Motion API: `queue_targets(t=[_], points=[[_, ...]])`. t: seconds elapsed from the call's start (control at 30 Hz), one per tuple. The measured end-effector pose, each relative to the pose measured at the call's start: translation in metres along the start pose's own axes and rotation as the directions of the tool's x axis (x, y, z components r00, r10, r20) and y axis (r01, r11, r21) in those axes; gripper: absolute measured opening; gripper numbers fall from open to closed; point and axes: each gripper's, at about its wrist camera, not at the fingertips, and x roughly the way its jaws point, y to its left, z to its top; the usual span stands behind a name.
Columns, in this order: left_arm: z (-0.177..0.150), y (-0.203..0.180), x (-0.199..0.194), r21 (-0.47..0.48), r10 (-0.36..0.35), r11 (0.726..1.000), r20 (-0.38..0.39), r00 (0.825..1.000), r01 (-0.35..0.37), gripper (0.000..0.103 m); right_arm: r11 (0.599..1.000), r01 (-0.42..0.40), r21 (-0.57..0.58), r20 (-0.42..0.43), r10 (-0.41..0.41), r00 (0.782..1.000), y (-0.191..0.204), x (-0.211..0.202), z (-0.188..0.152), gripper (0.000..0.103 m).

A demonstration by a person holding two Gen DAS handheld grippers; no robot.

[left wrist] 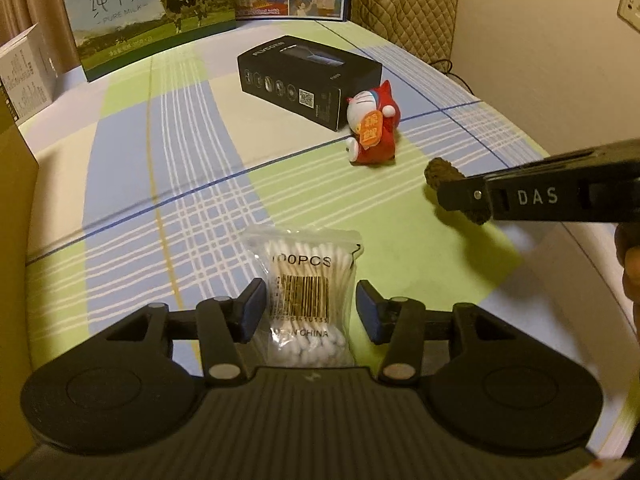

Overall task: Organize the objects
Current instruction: 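Lift and carry the swab bag and brown ring toward the cardboard box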

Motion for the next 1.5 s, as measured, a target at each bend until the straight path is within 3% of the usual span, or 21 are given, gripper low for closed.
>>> queue_targets(t=[0.2, 0.57, 0.97, 1.5], points=[[0.001, 0.003, -0.001, -0.031, -0.006, 1.0, -0.009, 1.0, 0.006, 0.021, 1.0, -0.008, -0.013, 0.002, 0.008, 1.0, 0.004, -0.002, 0.0, 0.016], [0.003, 0.007, -0.027, -0.109, -0.021, 0.994, 0.014, 1.0, 0.022, 0.019, 1.0, 0.014, -0.015, 0.052, -0.013, 0.999, 0.011, -0.025, -0.005, 0.016], [-0.01, 0.002, -0.118, -0.144, 0.025, 0.989, 0.076, 0.997, -0.014, 0.019, 0.999, -0.051, 0.009, 0.12, 0.049, 0.992, 0.053, -0.11, -0.042, 0.016], [-0.064, 0.006, -0.22, -0.21, 0.085, 0.976, 0.121, 0.989, -0.059, 0.019, 0.991, -0.046, -0.126, 0.174, 0.068, 0.982, 0.117, -0.183, -0.069, 0.016]])
